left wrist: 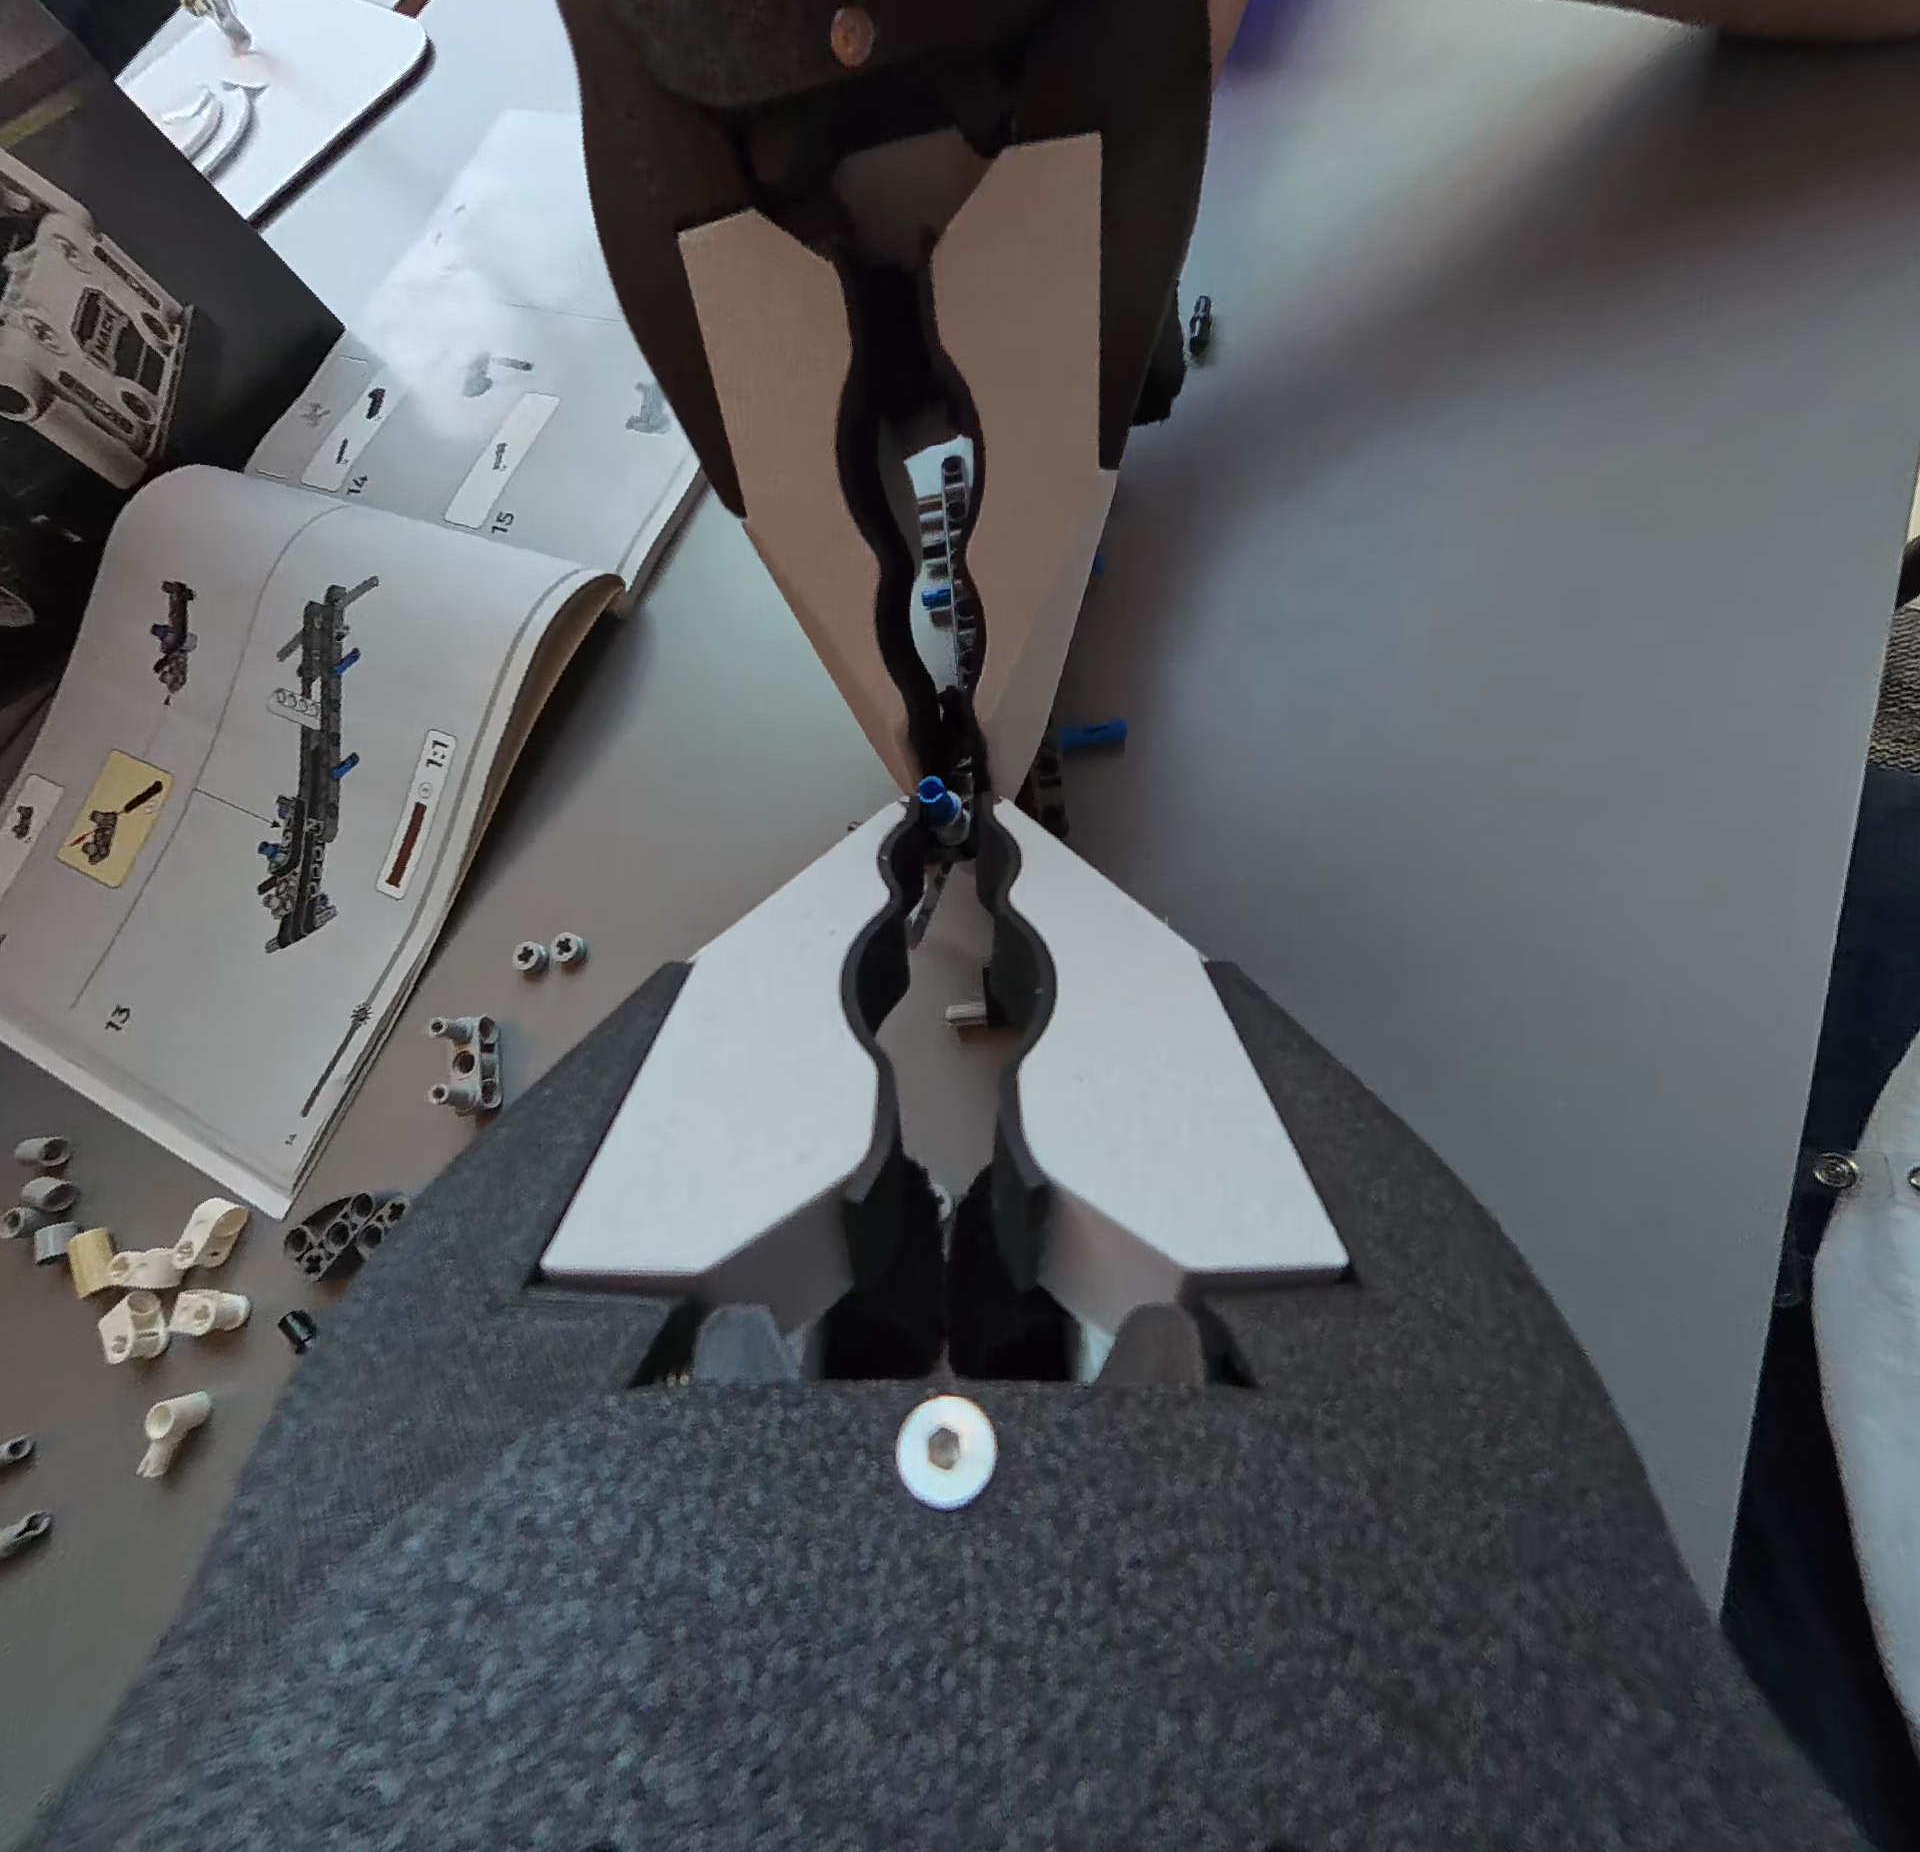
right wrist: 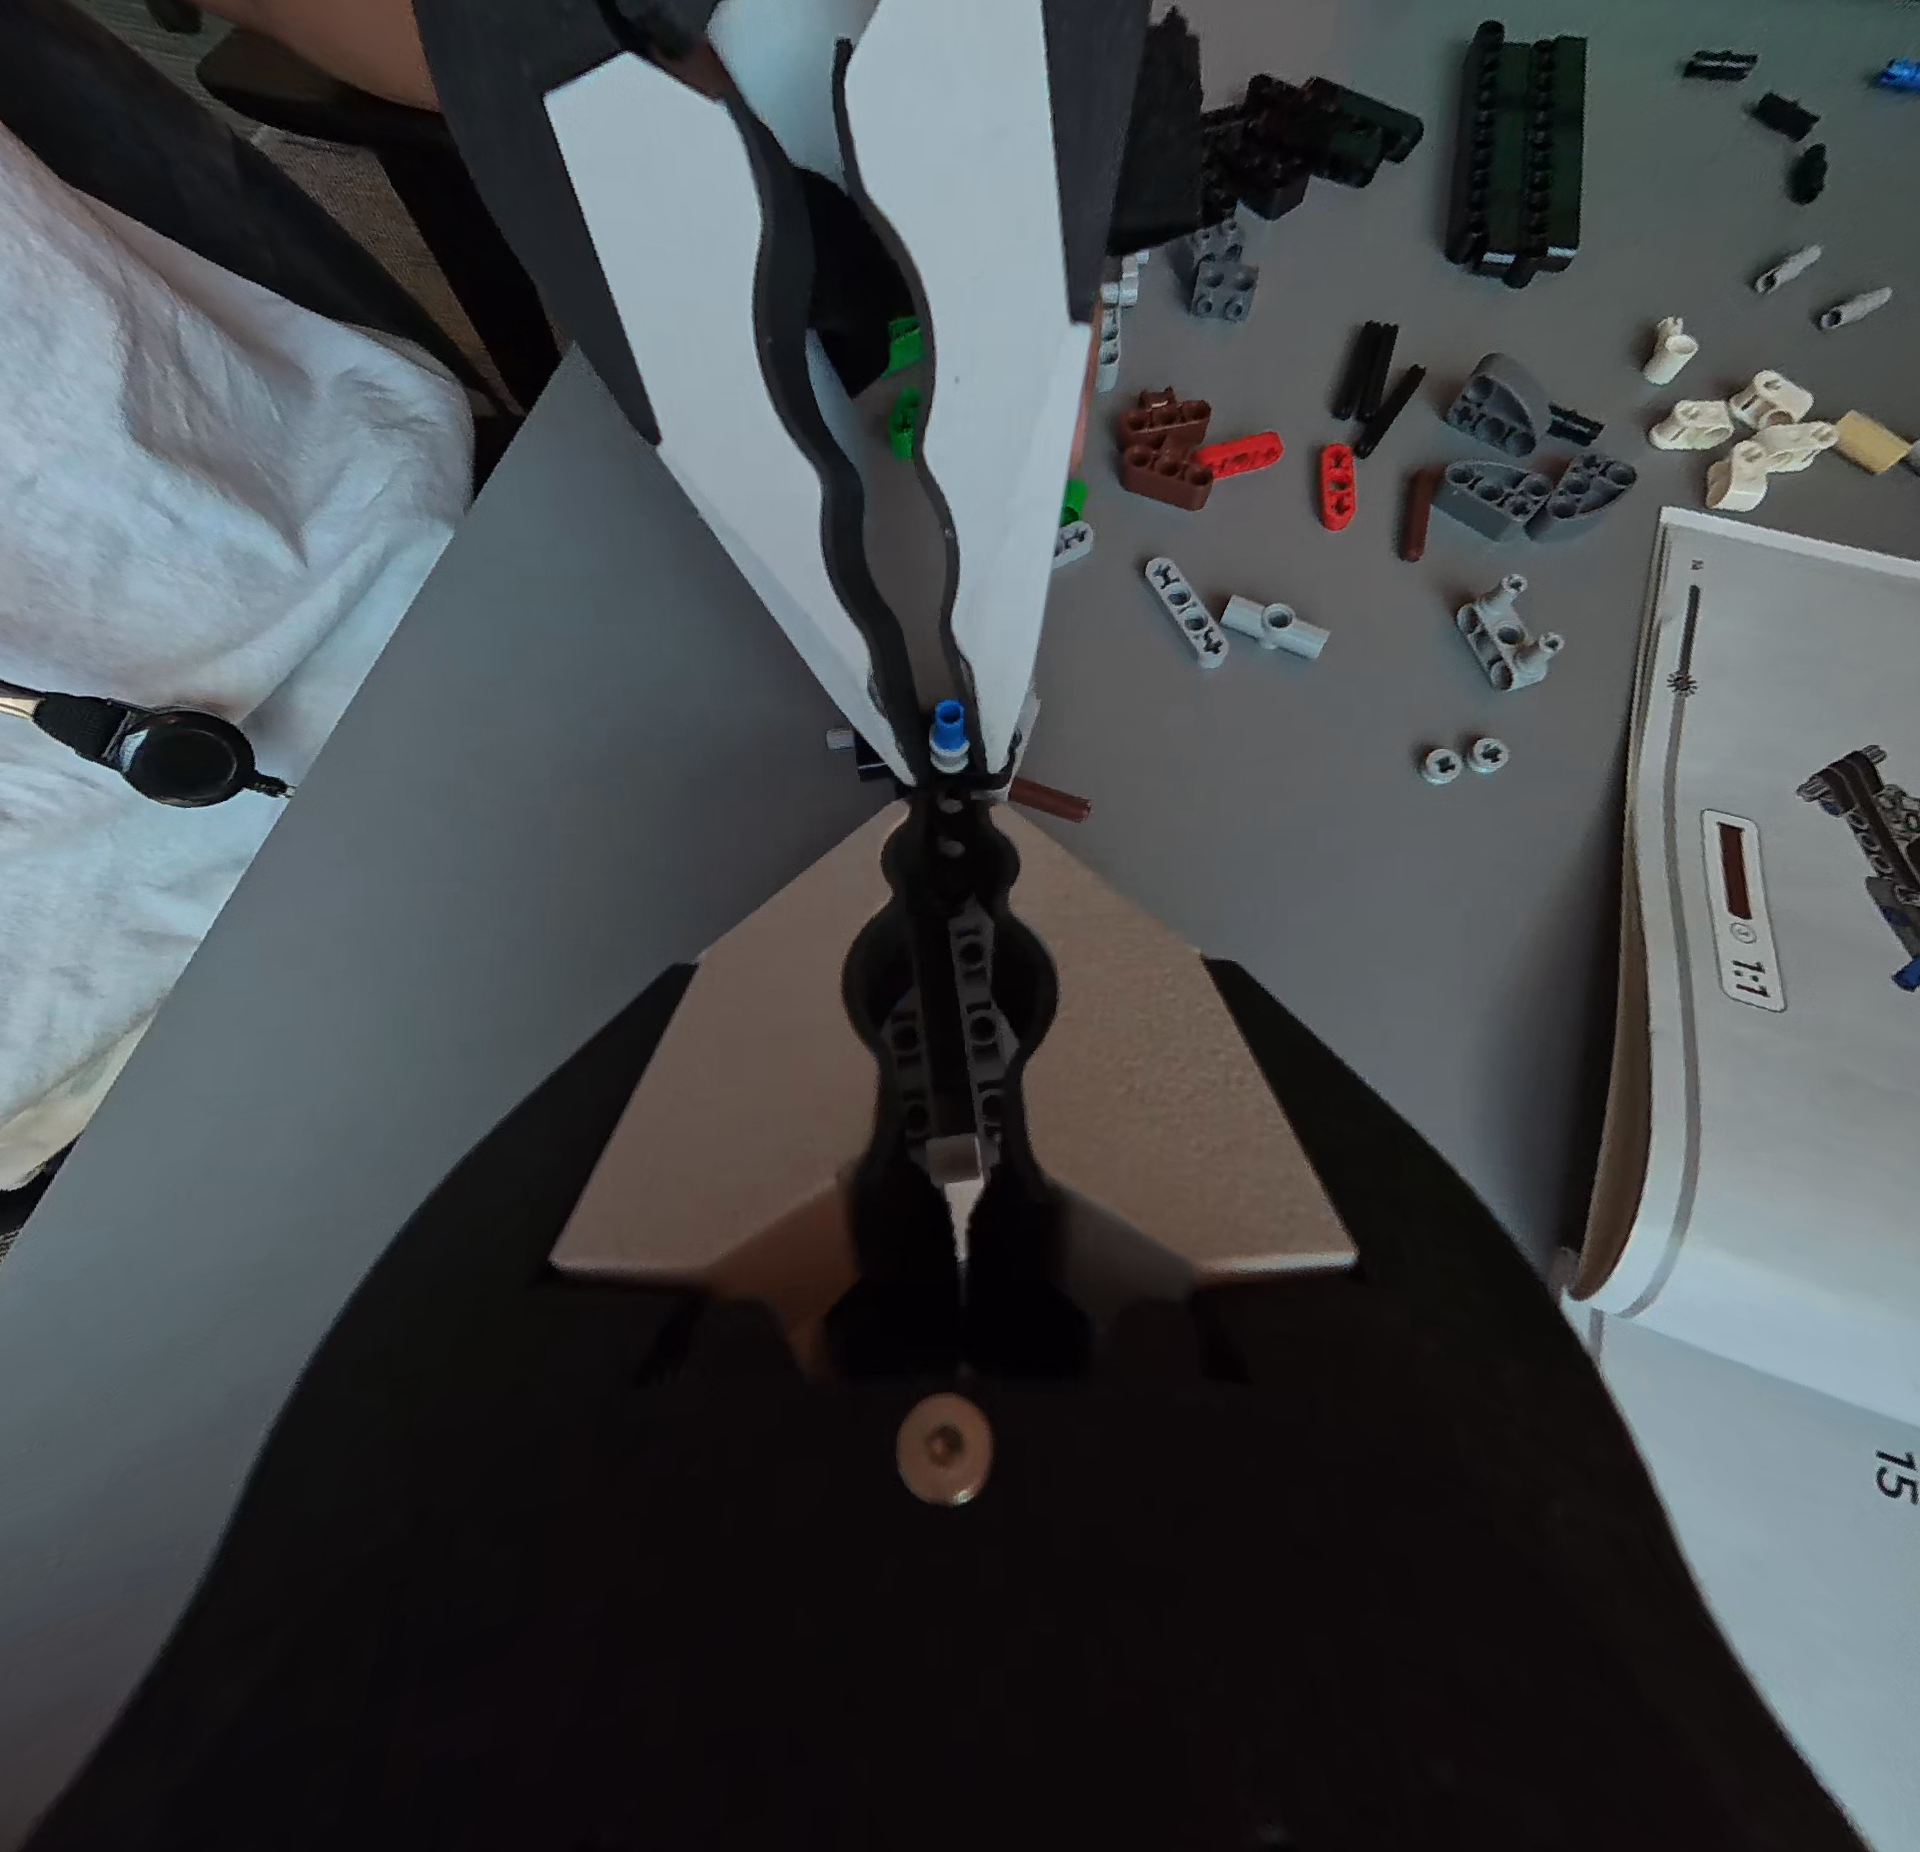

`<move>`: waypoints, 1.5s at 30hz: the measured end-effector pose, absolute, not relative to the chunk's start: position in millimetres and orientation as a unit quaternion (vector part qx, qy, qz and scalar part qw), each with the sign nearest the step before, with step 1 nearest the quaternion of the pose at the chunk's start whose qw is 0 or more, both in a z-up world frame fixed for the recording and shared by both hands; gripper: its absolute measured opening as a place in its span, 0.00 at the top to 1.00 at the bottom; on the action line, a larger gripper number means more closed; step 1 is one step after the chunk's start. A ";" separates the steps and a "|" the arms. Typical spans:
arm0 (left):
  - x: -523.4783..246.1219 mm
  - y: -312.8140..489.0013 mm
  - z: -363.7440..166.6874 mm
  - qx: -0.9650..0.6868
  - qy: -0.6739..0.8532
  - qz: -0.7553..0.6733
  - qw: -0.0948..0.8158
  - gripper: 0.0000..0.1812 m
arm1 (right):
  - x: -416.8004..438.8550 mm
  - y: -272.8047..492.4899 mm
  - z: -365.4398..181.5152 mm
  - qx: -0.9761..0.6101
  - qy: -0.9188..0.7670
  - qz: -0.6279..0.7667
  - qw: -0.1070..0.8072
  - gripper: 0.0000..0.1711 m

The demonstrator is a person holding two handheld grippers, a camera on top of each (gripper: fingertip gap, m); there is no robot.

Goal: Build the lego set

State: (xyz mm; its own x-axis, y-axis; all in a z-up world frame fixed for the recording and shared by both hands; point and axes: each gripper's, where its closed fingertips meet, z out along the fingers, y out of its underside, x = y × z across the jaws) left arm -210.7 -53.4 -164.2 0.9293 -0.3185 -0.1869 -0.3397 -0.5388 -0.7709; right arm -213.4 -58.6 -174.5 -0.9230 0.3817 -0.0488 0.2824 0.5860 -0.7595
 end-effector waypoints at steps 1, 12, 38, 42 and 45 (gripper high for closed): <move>-211.7 -53.0 -164.0 -0.879 0.185 0.007 0.440 0.96 | -213.9 -57.0 -174.1 -0.188 -0.889 0.412 0.065 0.98; -214.9 -51.1 -173.4 -0.895 0.166 -0.006 0.414 0.97 | -212.6 -36.5 -178.2 -0.192 -0.900 0.380 0.089 0.99; -210.7 -47.9 -183.8 -0.902 0.168 -0.013 0.396 0.97 | -209.3 -36.4 -187.9 -0.199 -0.914 0.345 0.077 0.98; -210.9 -48.3 -184.5 -0.902 0.172 -0.008 0.395 0.97 | -209.2 -36.3 -188.3 -0.198 -0.920 0.329 0.083 0.98; -210.9 -48.2 -184.6 -0.902 0.169 -0.009 0.397 0.97 | -209.2 -36.0 -188.7 -0.201 -0.920 0.327 0.078 0.98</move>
